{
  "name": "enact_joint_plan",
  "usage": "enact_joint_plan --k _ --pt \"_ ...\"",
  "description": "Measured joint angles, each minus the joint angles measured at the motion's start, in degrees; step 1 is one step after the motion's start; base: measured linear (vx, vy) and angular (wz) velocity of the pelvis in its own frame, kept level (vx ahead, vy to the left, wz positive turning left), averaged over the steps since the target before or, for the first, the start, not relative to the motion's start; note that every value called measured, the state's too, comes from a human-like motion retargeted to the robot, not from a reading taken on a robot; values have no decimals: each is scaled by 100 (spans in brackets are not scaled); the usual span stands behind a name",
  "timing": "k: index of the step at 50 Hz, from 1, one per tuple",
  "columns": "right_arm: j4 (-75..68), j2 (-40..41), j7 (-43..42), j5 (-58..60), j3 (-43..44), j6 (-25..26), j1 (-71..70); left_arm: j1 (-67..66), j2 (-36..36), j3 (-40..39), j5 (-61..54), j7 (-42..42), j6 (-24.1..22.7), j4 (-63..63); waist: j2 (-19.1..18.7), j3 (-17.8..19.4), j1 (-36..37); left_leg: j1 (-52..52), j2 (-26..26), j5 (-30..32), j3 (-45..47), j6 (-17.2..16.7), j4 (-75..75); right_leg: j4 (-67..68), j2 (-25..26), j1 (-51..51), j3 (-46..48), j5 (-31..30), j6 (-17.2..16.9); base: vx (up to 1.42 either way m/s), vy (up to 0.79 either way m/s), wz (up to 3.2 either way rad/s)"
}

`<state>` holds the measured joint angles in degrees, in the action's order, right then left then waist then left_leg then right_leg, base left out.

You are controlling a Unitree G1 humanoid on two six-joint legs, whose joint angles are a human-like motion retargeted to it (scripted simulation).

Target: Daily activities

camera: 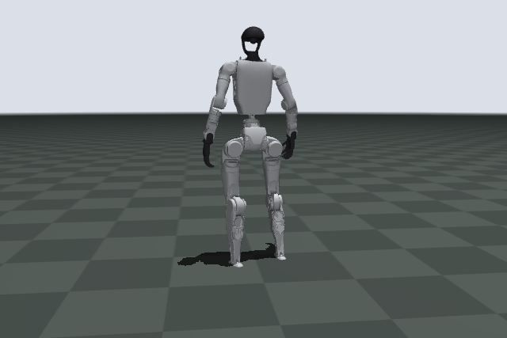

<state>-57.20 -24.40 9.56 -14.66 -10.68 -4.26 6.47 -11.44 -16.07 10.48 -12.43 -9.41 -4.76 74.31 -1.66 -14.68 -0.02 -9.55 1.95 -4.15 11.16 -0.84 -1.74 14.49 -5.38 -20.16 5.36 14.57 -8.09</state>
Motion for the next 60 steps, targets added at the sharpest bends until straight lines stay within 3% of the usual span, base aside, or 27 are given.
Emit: enact_joint_plan --k 21,33,48,60 --pt "535 -179 -277 -367 272 -68 -3 -117 211 113 26 11 -30 -310 -322 211 78 37 -92 92 111 38 -3 -164 -58 2 -136 -48 -99 0 0 0" --pt "770 -164 -320 -702 284 -80 134 -248 124 200 -94 -13 -99 -759 -287 348 194 -56 -171 38 110 81 254 141 -162 -156 -189 158 -100 0 0 0" --pt "359 211 -42 -693 9 -33 809 41 -130 69 -42 11 -144 -1283 419 511 257 -497 -1 -537 134 93 1584 788 -134 -357 -236 539 -89 -1 -3 -6" --pt "183 199 228 -261 -215 -75 771 146 -374 -217 -51 116 -144 -938 1029 611 296 -993 674 -1339 82 24 3191 805 420 -243 -270 554 -62 -1 -6 -31"
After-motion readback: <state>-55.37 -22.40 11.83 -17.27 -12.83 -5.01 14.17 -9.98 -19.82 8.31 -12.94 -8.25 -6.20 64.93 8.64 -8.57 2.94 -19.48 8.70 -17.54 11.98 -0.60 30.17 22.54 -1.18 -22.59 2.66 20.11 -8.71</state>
